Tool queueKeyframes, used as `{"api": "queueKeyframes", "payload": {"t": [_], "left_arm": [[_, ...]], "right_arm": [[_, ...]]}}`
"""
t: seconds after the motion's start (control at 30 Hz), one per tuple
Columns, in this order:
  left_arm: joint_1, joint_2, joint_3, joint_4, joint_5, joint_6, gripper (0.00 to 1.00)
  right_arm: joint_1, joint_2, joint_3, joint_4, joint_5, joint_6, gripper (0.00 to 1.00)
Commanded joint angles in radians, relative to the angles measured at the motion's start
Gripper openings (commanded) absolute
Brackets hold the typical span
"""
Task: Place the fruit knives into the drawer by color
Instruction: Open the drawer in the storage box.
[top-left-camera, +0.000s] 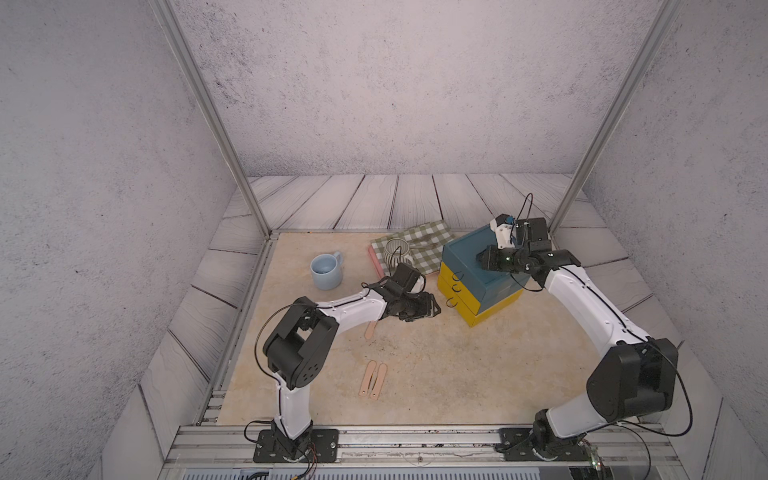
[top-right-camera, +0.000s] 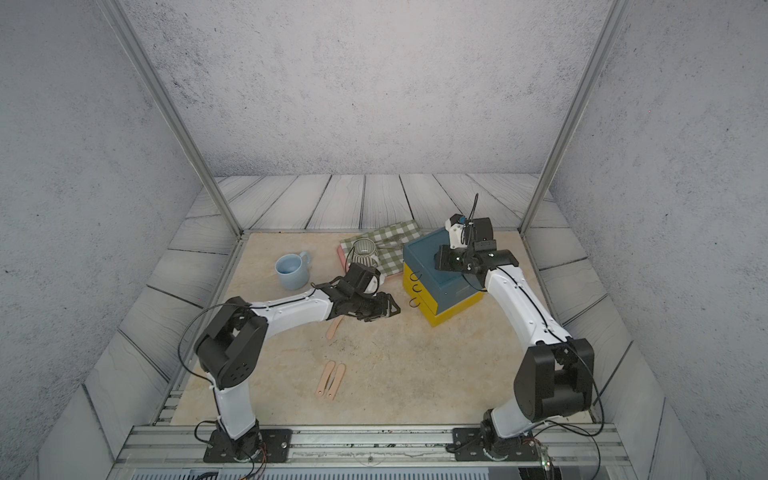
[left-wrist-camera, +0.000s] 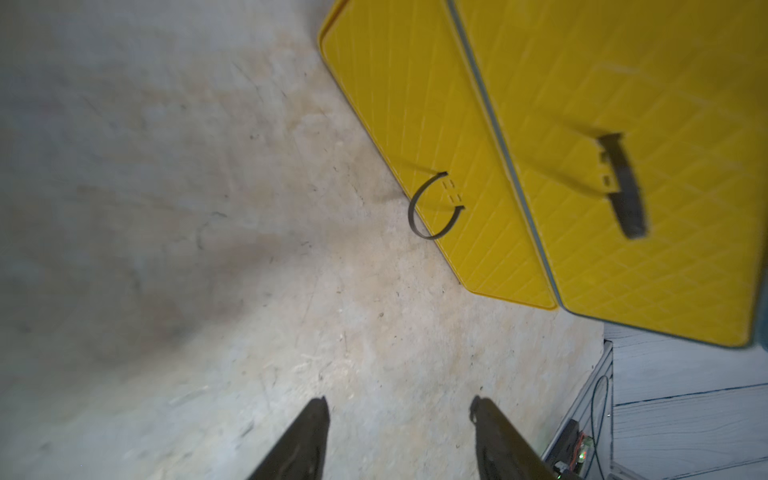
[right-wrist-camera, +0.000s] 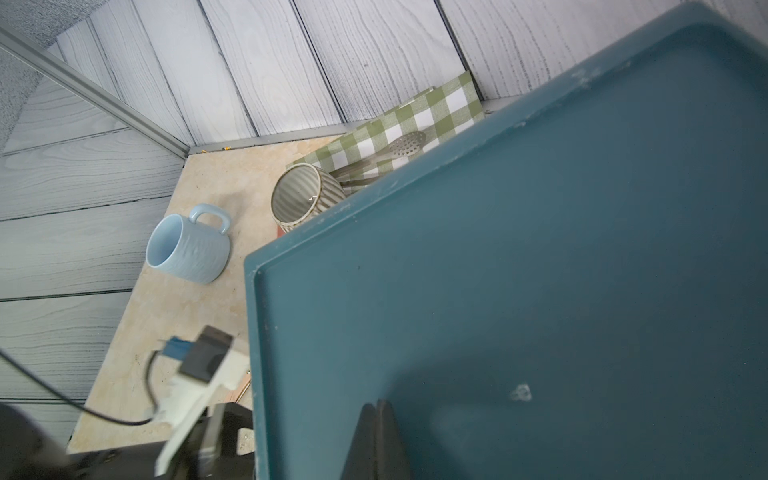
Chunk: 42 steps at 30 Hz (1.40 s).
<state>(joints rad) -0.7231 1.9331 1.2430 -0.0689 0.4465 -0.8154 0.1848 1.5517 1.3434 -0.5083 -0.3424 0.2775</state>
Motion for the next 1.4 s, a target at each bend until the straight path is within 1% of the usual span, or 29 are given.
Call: {"api": "queueKeyframes", "payload": {"t": [0.0,0.13,0.27,0.37,0.53,0.63,0.83,1.23,1.37], "left_arm": [[0.007,0.035,0.019,0.212,0.039,-0.116,0.60],[0.006,0.105,0.072,0.229,0.038,-0.135,0.60],[0.005,0.178,0.094,0.309,0.045,-0.193,0.60],[0.004,0.219,0.116,0.333,0.045,-0.212,0.59],[0.004,0.249,0.146,0.317,0.031,-0.208,0.52],[0.004,0.262,0.163,0.309,0.031,-0.207,0.42],[-0.002,0.297,0.206,0.302,0.042,-0.211,0.28],[-0.013,0.326,0.222,0.287,0.052,-0.214,0.18],[-0.013,0.321,0.219,0.284,0.051,-0.211,0.09]], "right_arm": [[0.007,0.136,-0.104,-0.432,0.095,0.004,0.04],[0.008,0.137,-0.101,-0.433,0.095,-0.001,0.04],[0.007,0.144,-0.107,-0.429,0.093,-0.002,0.04],[0.007,0.145,-0.112,-0.424,0.094,-0.003,0.04],[0.007,0.150,-0.116,-0.419,0.095,-0.004,0.04],[0.007,0.153,-0.116,-0.417,0.095,-0.006,0.04],[0.007,0.154,-0.121,-0.418,0.097,-0.009,0.04],[0.006,0.154,-0.117,-0.420,0.098,-0.009,0.04],[0.005,0.155,-0.118,-0.420,0.100,-0.009,0.04]]}}
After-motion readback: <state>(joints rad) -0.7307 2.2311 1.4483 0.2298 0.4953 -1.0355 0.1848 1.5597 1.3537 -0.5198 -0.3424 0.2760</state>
